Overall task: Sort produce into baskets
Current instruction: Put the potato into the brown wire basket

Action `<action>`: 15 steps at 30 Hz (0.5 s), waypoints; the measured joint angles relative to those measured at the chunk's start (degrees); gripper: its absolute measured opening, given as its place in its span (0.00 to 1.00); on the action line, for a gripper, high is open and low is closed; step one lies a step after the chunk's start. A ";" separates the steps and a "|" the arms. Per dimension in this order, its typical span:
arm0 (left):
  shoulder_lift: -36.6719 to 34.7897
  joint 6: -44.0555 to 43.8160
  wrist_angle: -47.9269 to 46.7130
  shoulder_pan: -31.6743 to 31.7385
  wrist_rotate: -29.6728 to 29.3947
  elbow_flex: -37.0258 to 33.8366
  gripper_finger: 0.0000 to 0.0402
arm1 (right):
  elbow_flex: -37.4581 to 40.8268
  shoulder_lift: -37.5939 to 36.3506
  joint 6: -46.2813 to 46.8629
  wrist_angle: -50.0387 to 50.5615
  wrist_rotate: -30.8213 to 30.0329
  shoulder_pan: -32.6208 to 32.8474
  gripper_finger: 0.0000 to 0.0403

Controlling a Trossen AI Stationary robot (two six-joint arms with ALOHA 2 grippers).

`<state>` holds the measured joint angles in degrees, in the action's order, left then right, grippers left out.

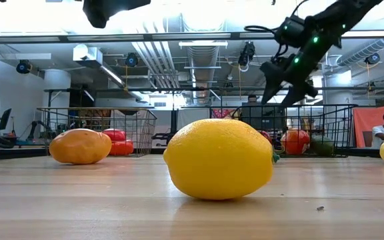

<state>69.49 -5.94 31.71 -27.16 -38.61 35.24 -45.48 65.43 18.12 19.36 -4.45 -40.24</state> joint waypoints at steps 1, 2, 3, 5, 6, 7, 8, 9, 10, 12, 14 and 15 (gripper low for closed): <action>-0.15 1.89 0.04 0.54 0.00 0.03 0.69 | -1.12 -0.35 0.38 2.75 -0.03 0.24 0.83; -0.26 3.96 -0.11 1.17 0.00 0.33 0.69 | -2.39 -0.50 0.65 5.61 -0.05 0.54 0.81; -0.28 6.20 -0.07 1.86 0.02 0.90 0.69 | -3.70 -0.52 0.82 8.27 -0.04 0.79 0.80; -0.34 9.67 -0.18 3.04 0.04 2.60 0.69 | -6.23 -0.09 0.85 11.98 -0.04 1.29 0.76; -0.35 10.09 -0.20 3.54 0.04 3.78 0.69 | -7.60 0.28 1.02 13.07 -0.04 1.57 0.74; -0.35 9.79 -0.18 3.86 0.04 5.11 0.69 | -8.87 0.66 1.33 13.90 -0.04 1.65 0.72; -0.35 9.10 -0.27 3.89 -0.01 6.37 0.69 | -10.19 1.13 1.35 14.83 -0.04 1.69 0.69; -0.38 8.47 -1.02 3.87 0.01 7.71 0.69 | -11.29 1.62 1.12 15.72 -0.04 1.69 0.67; -0.39 8.05 -2.11 3.69 0.10 8.97 0.69 | -12.29 2.28 0.83 16.54 -0.04 1.67 0.64; -0.37 6.75 -5.35 3.02 0.11 11.35 0.69 | -13.92 3.64 0.86 18.73 -0.05 1.61 0.58; -0.37 5.62 -8.86 2.42 0.17 13.79 0.69 | -15.32 5.18 0.92 20.80 -0.06 1.62 0.51; -0.37 5.32 -10.55 2.04 0.17 14.90 0.69 | -15.77 6.14 1.14 21.04 -0.05 1.75 0.48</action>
<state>69.12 -0.62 21.15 -25.12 -38.44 50.15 -61.25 71.57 19.25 40.40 -4.50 -38.49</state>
